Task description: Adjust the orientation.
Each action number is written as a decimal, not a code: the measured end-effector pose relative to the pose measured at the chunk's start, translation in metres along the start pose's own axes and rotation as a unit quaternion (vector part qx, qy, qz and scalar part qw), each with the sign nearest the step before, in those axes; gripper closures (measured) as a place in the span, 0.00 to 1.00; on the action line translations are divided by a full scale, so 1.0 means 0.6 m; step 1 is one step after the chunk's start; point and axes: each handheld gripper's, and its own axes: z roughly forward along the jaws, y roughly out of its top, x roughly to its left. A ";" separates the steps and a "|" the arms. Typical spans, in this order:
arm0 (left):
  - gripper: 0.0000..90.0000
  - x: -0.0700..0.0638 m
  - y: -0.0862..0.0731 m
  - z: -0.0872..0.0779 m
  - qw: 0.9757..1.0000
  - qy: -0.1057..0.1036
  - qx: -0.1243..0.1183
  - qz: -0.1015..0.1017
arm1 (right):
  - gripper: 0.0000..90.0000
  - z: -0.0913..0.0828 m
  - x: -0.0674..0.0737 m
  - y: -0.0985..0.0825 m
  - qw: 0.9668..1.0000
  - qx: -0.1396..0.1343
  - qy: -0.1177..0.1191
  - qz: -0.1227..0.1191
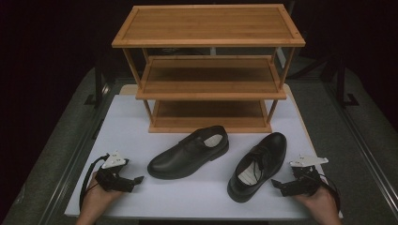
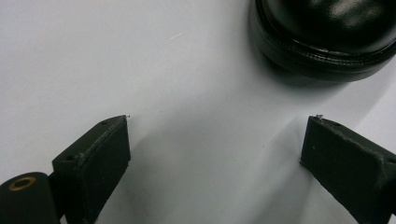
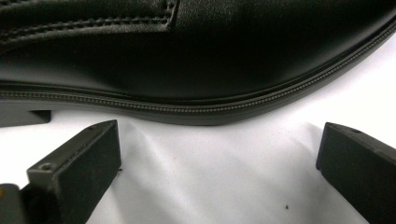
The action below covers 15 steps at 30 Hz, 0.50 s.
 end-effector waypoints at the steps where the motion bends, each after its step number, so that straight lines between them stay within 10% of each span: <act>1: 0.08 0.000 0.000 0.000 1.000 0.000 0.000 -0.001 | 0.00 0.000 0.000 0.000 1.000 0.000 0.000 0.000; 15: 0.03 0.000 0.002 0.001 1.000 0.006 0.006 -0.009 | 0.00 -0.001 0.001 0.000 1.000 -0.001 -0.001 -0.001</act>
